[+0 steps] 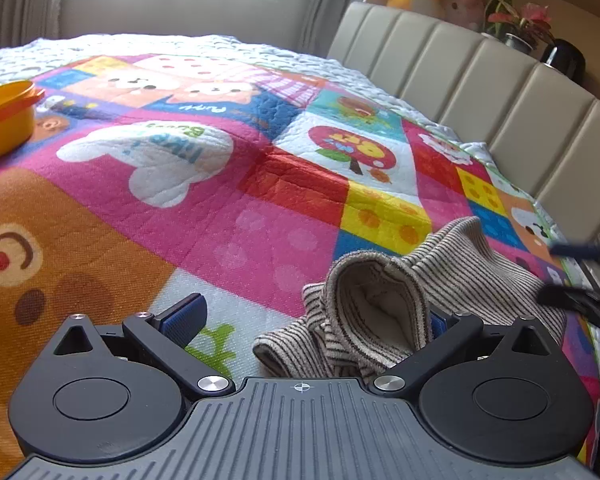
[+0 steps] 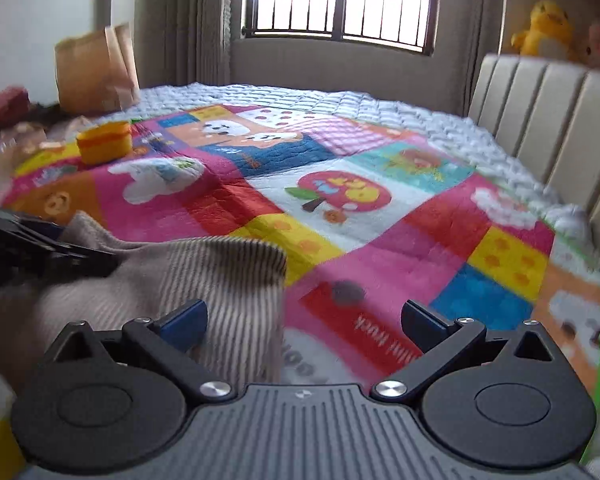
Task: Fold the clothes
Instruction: 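Press the folded sweater down with the right gripper while the left gripper holds its edge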
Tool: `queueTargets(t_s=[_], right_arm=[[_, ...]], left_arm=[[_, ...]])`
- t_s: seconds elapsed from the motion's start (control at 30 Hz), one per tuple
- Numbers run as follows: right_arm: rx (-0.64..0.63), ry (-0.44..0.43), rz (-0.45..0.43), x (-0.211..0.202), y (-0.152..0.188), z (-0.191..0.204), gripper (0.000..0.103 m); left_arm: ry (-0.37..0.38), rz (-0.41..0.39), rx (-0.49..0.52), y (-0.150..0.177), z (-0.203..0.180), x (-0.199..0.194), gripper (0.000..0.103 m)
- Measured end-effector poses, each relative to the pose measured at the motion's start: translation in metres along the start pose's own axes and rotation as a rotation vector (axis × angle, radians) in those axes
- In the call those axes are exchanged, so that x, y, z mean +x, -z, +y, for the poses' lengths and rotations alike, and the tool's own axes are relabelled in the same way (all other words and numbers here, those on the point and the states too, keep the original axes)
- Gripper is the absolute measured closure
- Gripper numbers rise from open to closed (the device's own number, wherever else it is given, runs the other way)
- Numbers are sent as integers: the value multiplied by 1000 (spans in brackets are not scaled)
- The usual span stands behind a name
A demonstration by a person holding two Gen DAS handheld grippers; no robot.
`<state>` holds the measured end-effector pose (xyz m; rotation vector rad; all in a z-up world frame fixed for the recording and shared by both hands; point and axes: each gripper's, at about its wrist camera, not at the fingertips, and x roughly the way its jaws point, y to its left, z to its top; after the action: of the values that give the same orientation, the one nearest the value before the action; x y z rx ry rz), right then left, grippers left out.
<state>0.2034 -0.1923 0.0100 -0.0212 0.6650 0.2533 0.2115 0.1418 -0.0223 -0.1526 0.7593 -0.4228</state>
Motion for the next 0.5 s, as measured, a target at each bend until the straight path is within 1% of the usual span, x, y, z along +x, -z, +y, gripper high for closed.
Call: queueTargets(t_s=[0.03,0.1,0.17,0.2,0.23,0.3,0.33,0.37,0.43,0.5], right_arm=[[79,-53,13,-11,7,-8,0],[271,-154,71,-21,24,-22,0],[453,-251,145,-20,44,-29,1],[519,-290,171,-17,52,-27,3],[582,-327,196,-14,59,-26,10],[642,-352,190,-8,61,-19,18],[669,-366,183,-5,60,-15,34],[703,-389,189,3,59,-13,43],[752,-408,195,15,57,-11,44],[731,-403,176,20,53,-10,44]], left_arm=[[1,1,-8,0,1,0,0],[-7,1,-10,0,-1,-1,0],[-17,-1,1,-1,-3,-3,0],[-22,-1,6,-1,-4,-5,0],[-26,-2,13,-2,-6,-6,0],[-42,-6,33,-3,-9,-10,0],[-50,-7,44,-4,-10,-12,0],[-59,-9,54,-4,-12,-14,0],[-73,-11,66,-6,-12,-18,0],[-85,-11,75,-7,-11,-21,0]])
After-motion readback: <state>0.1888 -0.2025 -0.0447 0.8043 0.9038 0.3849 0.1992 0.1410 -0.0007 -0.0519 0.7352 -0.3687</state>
